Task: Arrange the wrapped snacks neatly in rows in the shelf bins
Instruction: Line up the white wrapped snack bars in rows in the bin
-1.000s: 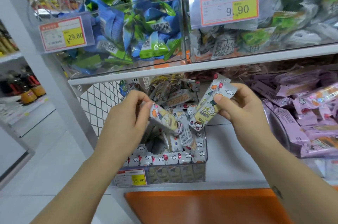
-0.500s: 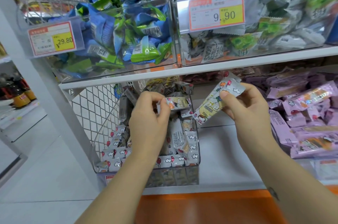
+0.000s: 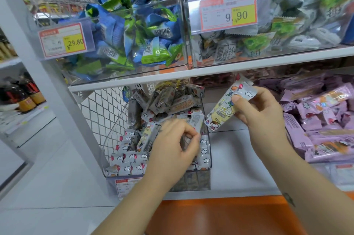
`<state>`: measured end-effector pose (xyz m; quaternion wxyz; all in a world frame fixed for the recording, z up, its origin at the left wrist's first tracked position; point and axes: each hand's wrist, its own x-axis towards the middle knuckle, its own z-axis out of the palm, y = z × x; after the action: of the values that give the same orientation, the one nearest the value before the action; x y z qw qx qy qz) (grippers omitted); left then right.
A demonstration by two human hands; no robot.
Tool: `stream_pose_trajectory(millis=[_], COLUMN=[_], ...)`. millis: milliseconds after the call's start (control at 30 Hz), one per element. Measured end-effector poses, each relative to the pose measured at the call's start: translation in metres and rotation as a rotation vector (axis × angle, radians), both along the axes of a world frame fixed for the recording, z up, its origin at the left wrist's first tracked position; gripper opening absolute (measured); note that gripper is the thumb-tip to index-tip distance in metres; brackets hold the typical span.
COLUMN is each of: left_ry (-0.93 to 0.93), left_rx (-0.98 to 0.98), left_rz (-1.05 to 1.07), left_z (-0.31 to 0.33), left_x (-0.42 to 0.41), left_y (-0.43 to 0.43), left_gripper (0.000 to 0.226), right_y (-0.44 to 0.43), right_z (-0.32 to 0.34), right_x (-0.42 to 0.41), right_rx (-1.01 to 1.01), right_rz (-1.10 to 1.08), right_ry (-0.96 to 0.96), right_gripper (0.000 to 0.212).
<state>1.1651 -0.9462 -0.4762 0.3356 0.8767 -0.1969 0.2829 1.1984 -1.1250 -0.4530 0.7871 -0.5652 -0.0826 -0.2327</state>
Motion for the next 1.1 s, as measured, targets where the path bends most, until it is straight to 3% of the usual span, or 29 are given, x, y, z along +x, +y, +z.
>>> stream_pose_trajectory(millis=[133, 333, 533, 700, 1100], left_ry=[0.127, 0.146, 0.133, 0.180, 0.290], left_rx=[-0.053, 0.139, 0.207, 0.137, 0.070], left_rz=[-0.116, -0.251, -0.214, -0.208, -0.180], left_z=[-0.004, -0.004, -0.012, -0.015, 0.013], left_x=[-0.002, -0.006, 0.004, 0.004, -0.021], left_y=[-0.001, 0.001, 0.003, 0.001, 0.027], left_gripper=[0.007, 0.038, 0.033, 0.030, 0.049], right_y=[-0.001, -0.002, -0.003, -0.004, 0.009], right_z=[0.000, 0.001, 0.001, 0.002, 0.019], right_x=[-0.001, -0.002, -0.002, -0.005, -0.050], right_rx=[-0.009, -0.020, -0.016, -0.053, -0.278], right_rz=[0.004, 0.020, 0.023, -0.003, -0.080], right_ry=[0.010, 0.007, 0.015, 0.003, -0.080], right_gripper=[0.018, 0.017, 0.016, 0.022, 0.027])
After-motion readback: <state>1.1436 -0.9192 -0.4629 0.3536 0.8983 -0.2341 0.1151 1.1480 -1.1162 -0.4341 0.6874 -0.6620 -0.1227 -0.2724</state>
